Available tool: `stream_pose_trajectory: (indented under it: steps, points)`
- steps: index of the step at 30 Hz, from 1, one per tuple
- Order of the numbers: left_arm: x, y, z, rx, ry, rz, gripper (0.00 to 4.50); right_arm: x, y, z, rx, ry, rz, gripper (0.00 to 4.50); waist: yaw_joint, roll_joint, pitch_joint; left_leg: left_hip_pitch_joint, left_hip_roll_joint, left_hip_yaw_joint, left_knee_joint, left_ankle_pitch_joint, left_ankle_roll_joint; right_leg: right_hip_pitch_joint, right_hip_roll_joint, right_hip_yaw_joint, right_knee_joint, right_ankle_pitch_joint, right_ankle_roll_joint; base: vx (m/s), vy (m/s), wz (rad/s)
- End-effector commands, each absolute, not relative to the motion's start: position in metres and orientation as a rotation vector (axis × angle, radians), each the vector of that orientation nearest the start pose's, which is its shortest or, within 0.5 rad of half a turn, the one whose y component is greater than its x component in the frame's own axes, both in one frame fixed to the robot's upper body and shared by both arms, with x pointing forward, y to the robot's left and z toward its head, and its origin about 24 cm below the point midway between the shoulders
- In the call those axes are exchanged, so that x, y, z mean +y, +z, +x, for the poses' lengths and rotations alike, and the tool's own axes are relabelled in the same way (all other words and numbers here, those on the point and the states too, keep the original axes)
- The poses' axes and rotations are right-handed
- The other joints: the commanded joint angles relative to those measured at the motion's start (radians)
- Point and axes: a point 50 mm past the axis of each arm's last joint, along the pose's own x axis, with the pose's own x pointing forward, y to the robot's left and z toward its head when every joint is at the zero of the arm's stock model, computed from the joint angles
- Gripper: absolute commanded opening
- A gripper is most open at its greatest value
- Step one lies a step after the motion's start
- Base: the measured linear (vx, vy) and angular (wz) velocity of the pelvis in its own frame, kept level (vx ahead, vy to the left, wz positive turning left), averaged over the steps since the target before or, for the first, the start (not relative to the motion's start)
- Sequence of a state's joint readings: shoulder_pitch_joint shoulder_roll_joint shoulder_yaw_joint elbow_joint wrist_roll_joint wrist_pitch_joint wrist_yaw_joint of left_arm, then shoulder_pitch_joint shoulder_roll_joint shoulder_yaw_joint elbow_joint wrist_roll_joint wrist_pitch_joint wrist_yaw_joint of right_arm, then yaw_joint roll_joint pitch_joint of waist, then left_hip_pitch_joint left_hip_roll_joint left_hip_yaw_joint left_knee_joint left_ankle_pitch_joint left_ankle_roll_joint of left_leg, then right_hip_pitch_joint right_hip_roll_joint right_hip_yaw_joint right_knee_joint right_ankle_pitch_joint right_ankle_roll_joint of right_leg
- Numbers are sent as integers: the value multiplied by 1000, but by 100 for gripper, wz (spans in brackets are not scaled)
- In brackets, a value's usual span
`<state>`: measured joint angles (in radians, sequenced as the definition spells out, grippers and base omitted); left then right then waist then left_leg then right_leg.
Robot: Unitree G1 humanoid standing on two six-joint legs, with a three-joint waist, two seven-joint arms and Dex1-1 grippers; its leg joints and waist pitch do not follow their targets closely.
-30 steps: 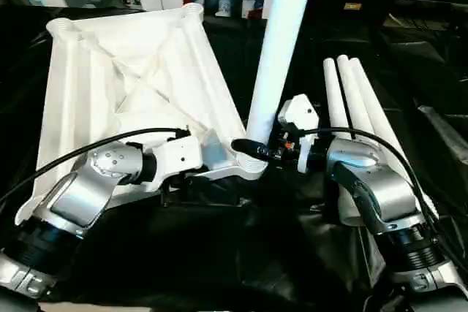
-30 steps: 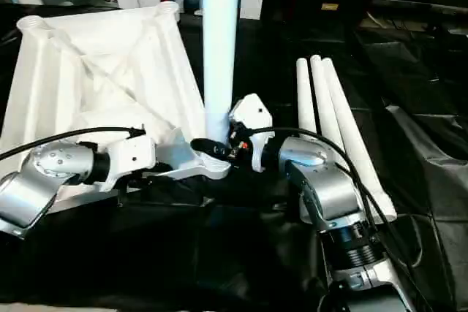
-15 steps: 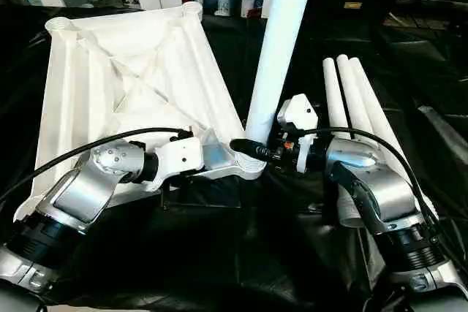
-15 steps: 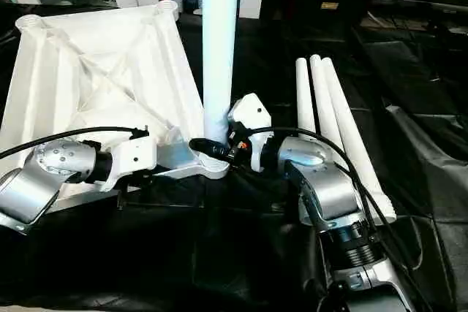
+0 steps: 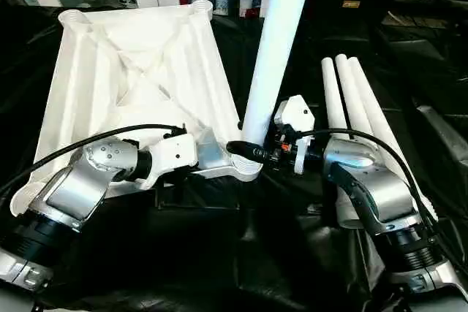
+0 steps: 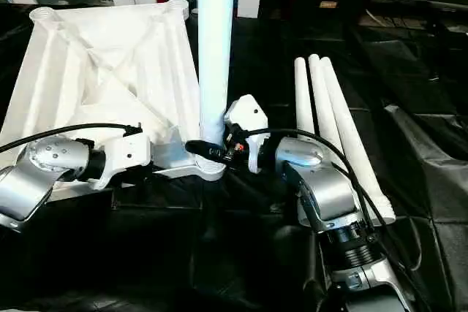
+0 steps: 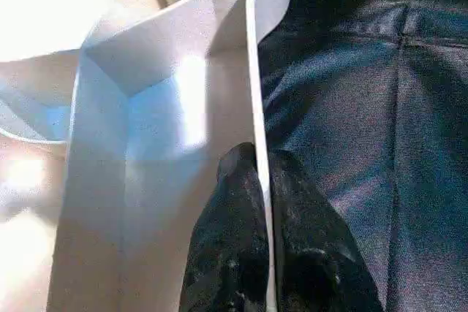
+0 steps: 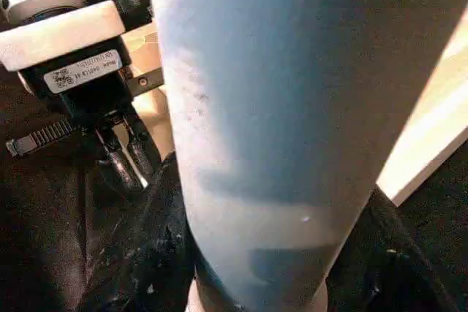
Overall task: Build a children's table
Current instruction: Insert table leg to table base
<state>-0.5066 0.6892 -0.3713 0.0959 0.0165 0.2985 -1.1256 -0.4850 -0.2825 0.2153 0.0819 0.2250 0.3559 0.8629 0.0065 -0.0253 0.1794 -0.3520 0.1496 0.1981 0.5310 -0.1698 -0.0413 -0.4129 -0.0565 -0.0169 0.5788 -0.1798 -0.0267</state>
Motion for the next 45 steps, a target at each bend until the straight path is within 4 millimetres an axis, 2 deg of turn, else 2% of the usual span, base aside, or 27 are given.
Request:
stream_pose_trajectory:
  steps: [1,4,7,8,9,12,14,15,17,18,19,20,23,25,28,29,31,33,34,36,37,38,40,41,42,44,45]
  points:
    - [170,109,294,447,-1242,787,0,-99,57,293,378,1111,-139,186,6,15,-52,7,77,-33,-55,-216,33,39,-86,53,-63,-240,-235,0,0,0]
    - [168,105,290,465,-1254,762,0,-98,57,294,373,1097,-138,186,4,16,-53,7,78,-32,-54,-193,38,41,-87,53,-58,-193,-249,0,0,0]
    - [164,93,284,509,-1232,717,0,-95,55,298,374,1039,-133,186,1,15,-52,3,79,-34,-54,-189,36,43,-89,53,-57,-195,-255,0,0,0]
    - [163,91,284,513,-1221,711,0,-94,54,299,374,1022,-132,186,0,15,-49,1,79,-36,-57,-203,32,43,-89,51,-61,-235,-248,0,0,0]
    - [161,87,283,515,-1196,693,0,-93,52,301,375,996,-132,186,-1,16,-45,7,80,-35,-58,-231,27,37,-89,52,-67,-291,-238,0,0,0]
    - [154,81,286,513,-1117,637,0,-92,49,304,382,929,-122,186,0,15,-41,14,81,-39,-62,-288,8,29,-92,55,-81,-444,-202,0,0,0]
    - [148,76,290,511,-1020,560,0,-92,45,308,381,850,-112,186,1,17,-43,22,83,-33,-60,-282,1,22,-90,59,-82,-418,-203,0,0,0]
    - [144,73,292,517,-955,515,0,-91,44,311,377,806,-109,186,3,17,-43,18,83,-34,-61,-279,0,23,-87,58,-80,-401,-205,0,0,0]
    - [139,70,293,520,-903,482,0,-90,44,312,367,785,-105,186,4,10,-39,20,79,-33,-60,-305,7,18,-86,58,-85,-452,-187,0,0,0]
    - [137,68,293,520,-886,470,0,-89,44,312,358,787,-100,186,6,10,-40,21,77,-34,-59,-316,15,16,-89,61,-90,-495,-167,0,0,0]
    - [136,67,293,520,-883,468,0,-88,44,312,355,790,-98,186,6,10,-40,19,77,-36,-60,-315,20,16,-90,61,-91,-509,-159,0,0,0]
    - [135,66,292,522,-877,465,0,-88,45,311,351,792,-95,186,5,12,-40,12,77,-40,-63,-311,27,19,-90,60,-91,-525,-146,0,0,0]
    - [137,66,291,517,-861,462,0,-88,50,310,317,809,-63,186,4,10,-41,9,76,-41,-65,-314,39,17,-91,60,-94,-546,-120,0,0,0]
    - [143,67,293,506,-842,499,0,-90,58,312,259,814,-10,186,4,11,-43,4,76,-44,-66,-303,48,18,-92,59,-94,-542,-110,0,0,0]
    - [149,72,296,482,-825,550,0,-91,74,315,177,823,93,186,4,12,-44,6,77,-42,-66,-300,56,17,-91,60,-94,-526,-115,0,0,0]
    - [151,73,296,480,-826,564,0,-91,79,316,149,836,117,186,3,12,-47,3,77,-42,-66,-291,58,20,-92,59,-93,-517,-119,0,0,0]
    - [150,77,293,447,-874,599,0,-93,92,315,85,887,179,186,3,14,-54,-1,77,-40,-62,-254,69,24,-89,58,-86,-447,-132,0,0,0]
    - [148,81,288,441,-918,561,0,-94,99,313,58,922,208,186,1,17,-62,-10,75,-34,-53,-163,95,31,-85,53,-71,-282,-177,0,0,0]
    - [147,83,286,437,-942,537,0,-95,101,312,48,937,214,186,1,17,-63,-10,74,-31,-51,-151,101,32,-85,52,-69,-255,-189,0,0,0]
    - [145,87,283,424,-978,499,57,-96,104,311,33,954,220,186,-2,16,-63,-16,72,-30,-48,-134,110,36,-84,48,-66,-234,-210,0,0,0]
    - [144,91,280,413,-1008,477,57,-97,108,310,15,965,228,186,-2,16,-64,-18,71,-31,-48,-129,113,38,-84,47,-64,-227,-212,0,0,0]
    - [144,94,278,399,-1034,476,57,-98,110,309,1,976,240,186,1,22,-70,-15,71,-29,-44,-105,117,39,-84,48,-60,-185,-223,0,0,0]
    - [146,98,278,365,-1038,474,78,-99,114,308,-28,991,236,186,1,25,-81,-14,73,-25,-33,-21,142,41,-75,46,-39,-16,-255,0,0,0]
    - [147,99,279,349,-1026,475,78,-100,115,307,-38,995,232,186,3,26,-91,-10,72,-23,-22,69,174,40,-68,44,-19,155,-278,0,0,0]
    - [147,99,279,341,-1030,468,97,-100,117,307,-49,996,238,186,2,24,-93,-16,68,-22,-14,145,210,41,-63,41,-4,295,-297,0,0,0]
    - [149,103,278,326,-1049,431,108,-100,119,305,-61,1000,256,186,3,24,-90,-21,68,-21,-7,160,235,41,-67,41,2,361,-315,0,0,0]
    - [150,108,278,310,-1060,393,123,-100,119,305,-65,1001,255,186,3,22,-94,-25,68,-22,-3,151,233,45,-69,41,7,366,-318,0,0,0]
